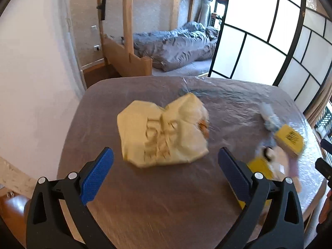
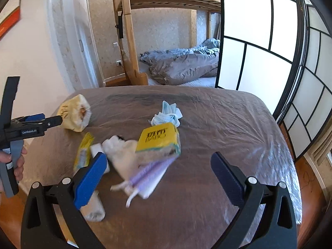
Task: Collect trash
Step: 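Grasp the yellow cloth bag with the left gripper while the right grasps the yellow BABO tissue pack, then lift the cloth bag and tissue pack and carry them over the white bin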
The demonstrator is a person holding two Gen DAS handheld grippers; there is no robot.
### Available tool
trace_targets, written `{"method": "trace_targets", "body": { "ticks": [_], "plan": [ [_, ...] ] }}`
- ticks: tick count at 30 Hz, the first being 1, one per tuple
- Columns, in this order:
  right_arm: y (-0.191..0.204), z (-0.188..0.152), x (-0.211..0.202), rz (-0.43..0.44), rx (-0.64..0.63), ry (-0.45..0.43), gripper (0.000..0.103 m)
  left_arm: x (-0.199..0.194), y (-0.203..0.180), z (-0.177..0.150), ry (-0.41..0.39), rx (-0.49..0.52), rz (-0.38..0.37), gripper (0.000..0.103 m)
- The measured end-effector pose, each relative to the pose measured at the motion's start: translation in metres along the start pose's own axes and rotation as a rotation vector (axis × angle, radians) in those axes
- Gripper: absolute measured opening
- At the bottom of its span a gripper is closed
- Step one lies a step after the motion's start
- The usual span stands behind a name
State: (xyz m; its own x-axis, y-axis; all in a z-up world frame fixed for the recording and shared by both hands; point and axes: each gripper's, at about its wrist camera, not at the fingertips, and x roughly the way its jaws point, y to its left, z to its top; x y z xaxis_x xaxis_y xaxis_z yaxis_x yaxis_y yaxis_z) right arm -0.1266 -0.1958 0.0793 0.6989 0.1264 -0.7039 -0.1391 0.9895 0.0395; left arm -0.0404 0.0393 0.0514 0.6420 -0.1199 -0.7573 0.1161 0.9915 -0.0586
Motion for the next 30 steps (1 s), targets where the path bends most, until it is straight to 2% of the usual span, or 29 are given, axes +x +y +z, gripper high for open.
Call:
{"method": "trace_targets", "body": {
  "ticks": [4, 9, 15, 16, 17, 18, 20, 21, 25, 30],
  "plan": [
    [-0.004, 0.008, 0.023, 0.028, 0.021, 0.033, 0.099, 0.026, 0.01, 0.014, 0.02, -0.003, -0.017, 0.101],
    [-0.003, 0.016, 0.047, 0.052, -0.011, 0.071, 0.099, 0.045, 0.009, 0.02, 0.041, 0.007, -0.014, 0.101],
    [-0.006, 0.015, 0.057, 0.071, -0.022, 0.092, 0.099, 0.052, 0.016, 0.013, 0.038, -0.092, -0.092, 0.1],
    [-0.006, 0.015, 0.059, 0.068, -0.034, 0.096, 0.096, 0.052, 0.018, 0.012, 0.037, -0.106, -0.115, 0.094],
    [-0.005, 0.015, 0.061, 0.063, -0.042, 0.101, 0.086, 0.052, 0.018, 0.012, 0.036, -0.114, -0.136, 0.09],
    [-0.005, 0.014, 0.063, 0.057, -0.05, 0.11, 0.082, 0.052, 0.018, 0.012, 0.035, -0.123, -0.153, 0.085],
    [-0.005, 0.012, 0.065, 0.071, -0.048, 0.122, 0.063, 0.051, 0.018, 0.015, 0.024, -0.118, -0.147, 0.074],
    [-0.006, 0.01, 0.066, 0.091, -0.038, 0.127, 0.058, 0.051, 0.017, 0.016, 0.022, -0.113, -0.145, 0.072],
    [-0.009, 0.008, 0.064, 0.105, -0.003, 0.112, 0.054, 0.045, 0.01, 0.015, 0.009, -0.09, -0.149, 0.065],
    [-0.012, 0.007, 0.051, 0.112, 0.026, 0.072, 0.054, 0.031, 0.005, 0.013, -0.018, -0.116, -0.136, 0.064]
  ]
}}
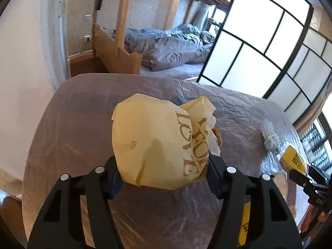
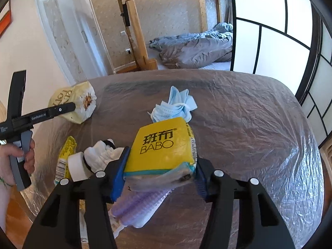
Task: Collect trash
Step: 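Lift the cloth bag and tissue pack and carry them over the white bin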
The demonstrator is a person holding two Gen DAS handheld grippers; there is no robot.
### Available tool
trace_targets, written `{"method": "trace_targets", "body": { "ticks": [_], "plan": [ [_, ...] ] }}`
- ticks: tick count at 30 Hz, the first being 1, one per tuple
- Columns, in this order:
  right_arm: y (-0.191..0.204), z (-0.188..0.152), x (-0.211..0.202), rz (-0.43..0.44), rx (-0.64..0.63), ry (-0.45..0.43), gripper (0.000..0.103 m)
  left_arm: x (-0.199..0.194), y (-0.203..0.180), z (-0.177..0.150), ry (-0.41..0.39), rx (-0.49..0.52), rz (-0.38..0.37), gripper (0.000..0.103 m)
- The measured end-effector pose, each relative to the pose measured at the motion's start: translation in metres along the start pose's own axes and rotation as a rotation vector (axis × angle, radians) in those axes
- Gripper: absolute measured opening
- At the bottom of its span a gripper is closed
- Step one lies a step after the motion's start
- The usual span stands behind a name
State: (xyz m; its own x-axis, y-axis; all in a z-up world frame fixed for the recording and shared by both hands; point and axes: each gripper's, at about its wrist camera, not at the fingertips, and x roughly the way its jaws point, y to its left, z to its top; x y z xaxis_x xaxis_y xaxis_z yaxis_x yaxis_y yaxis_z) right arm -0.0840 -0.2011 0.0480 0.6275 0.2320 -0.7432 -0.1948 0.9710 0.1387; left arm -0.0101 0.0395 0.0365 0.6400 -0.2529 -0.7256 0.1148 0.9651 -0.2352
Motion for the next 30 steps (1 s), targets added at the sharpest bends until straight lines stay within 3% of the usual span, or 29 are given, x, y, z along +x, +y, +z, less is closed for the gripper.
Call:
{"method": "trace_targets", "body": {
  "ticks": [7, 30],
  "plan": [
    [-0.004, -0.002, -0.008, 0.003, 0.025, -0.017, 0.054, -0.024, -0.015, -0.011, -0.053, -0.01, 0.005, 0.064],
    [-0.006, -0.023, -0.042, 0.014, 0.077, -0.023, 0.054, -0.063, -0.04, -0.051, -0.047, -0.041, 0.024, 0.065]
  ]
}}
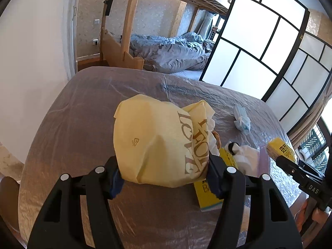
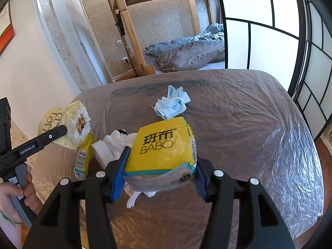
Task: Collect trash
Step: 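Lift the cloth bag and tissue pack and carry them over the white bin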
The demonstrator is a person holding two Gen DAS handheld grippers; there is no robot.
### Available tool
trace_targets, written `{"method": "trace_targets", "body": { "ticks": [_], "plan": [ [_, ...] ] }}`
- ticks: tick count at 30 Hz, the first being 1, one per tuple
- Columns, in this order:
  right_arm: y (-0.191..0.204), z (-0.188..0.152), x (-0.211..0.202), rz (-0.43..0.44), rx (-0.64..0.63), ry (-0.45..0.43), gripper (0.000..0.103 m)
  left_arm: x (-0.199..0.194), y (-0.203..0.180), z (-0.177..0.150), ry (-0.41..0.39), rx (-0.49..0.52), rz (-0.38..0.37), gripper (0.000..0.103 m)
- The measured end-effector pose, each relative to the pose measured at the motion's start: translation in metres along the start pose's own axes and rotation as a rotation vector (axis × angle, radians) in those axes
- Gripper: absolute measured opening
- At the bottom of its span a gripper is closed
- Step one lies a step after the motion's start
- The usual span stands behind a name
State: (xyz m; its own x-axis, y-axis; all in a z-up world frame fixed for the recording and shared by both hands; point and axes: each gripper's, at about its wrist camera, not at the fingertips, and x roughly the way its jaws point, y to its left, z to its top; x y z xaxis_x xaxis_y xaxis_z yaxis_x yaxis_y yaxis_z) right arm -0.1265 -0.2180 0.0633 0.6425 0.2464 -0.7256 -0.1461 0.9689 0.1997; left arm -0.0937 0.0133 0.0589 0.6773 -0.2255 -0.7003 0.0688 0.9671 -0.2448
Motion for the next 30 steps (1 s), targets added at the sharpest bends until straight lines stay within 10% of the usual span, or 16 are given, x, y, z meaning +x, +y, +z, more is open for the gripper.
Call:
{"method": "trace_targets", "body": {
  "ticks": [30],
  "plan": [
    [0.005, -0.071, -0.068, 0.105, -0.023, 0.016, 0.054, -0.087, -0.037, -0.092, -0.025, -0.013, -0.001, 0.065]
  ]
}}
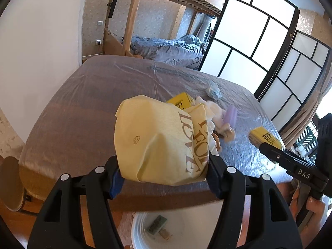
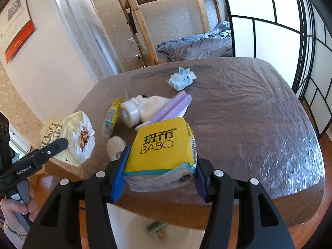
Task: Collect trash
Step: 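Lift the cloth bag and tissue pack and carry them over the white bin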
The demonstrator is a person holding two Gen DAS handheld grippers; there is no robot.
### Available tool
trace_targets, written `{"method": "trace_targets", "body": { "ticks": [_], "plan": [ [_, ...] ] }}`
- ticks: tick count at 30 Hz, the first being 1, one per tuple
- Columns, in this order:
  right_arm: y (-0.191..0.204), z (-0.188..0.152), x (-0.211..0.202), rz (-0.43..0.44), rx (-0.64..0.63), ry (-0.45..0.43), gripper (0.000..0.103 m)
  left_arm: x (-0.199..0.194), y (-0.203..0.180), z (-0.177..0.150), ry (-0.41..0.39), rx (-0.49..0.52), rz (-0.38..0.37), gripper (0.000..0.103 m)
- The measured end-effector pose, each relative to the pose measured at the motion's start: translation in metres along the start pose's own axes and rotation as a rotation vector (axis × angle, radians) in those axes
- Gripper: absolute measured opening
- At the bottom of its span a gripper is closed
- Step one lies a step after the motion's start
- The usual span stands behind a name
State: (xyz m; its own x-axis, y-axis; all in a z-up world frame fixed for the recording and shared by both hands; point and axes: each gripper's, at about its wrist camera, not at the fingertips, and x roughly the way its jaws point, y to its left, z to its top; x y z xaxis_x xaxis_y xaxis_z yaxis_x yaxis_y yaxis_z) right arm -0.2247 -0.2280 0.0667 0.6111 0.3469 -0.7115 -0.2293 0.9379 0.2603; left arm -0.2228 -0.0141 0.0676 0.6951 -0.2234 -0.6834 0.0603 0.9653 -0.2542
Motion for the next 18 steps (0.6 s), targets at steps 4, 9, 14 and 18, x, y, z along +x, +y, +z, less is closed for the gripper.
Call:
{"method": "trace_targets", "body": {
  "ticks": [4, 9, 14, 18],
  "plan": [
    [0.006, -0.015, -0.008, -0.003, -0.006, 0.008, 0.054, -0.007, -0.006, -0.013, 0.011, 0.012, 0.003, 0.065],
    [0.017, -0.035, -0.023, -0.029, -0.003, 0.01, 0.054, -0.015, -0.007, -0.032, 0.036, 0.015, -0.034, 0.065],
    [0.03, -0.063, -0.038, -0.042, 0.056, 0.016, 0.054, -0.028, -0.004, -0.049, 0.06, 0.048, -0.07, 0.065],
    [0.042, -0.085, -0.051, -0.069, 0.072, 0.019, 0.054, -0.039, -0.005, -0.066, 0.076, 0.087, -0.093, 0.065]
  ]
}}
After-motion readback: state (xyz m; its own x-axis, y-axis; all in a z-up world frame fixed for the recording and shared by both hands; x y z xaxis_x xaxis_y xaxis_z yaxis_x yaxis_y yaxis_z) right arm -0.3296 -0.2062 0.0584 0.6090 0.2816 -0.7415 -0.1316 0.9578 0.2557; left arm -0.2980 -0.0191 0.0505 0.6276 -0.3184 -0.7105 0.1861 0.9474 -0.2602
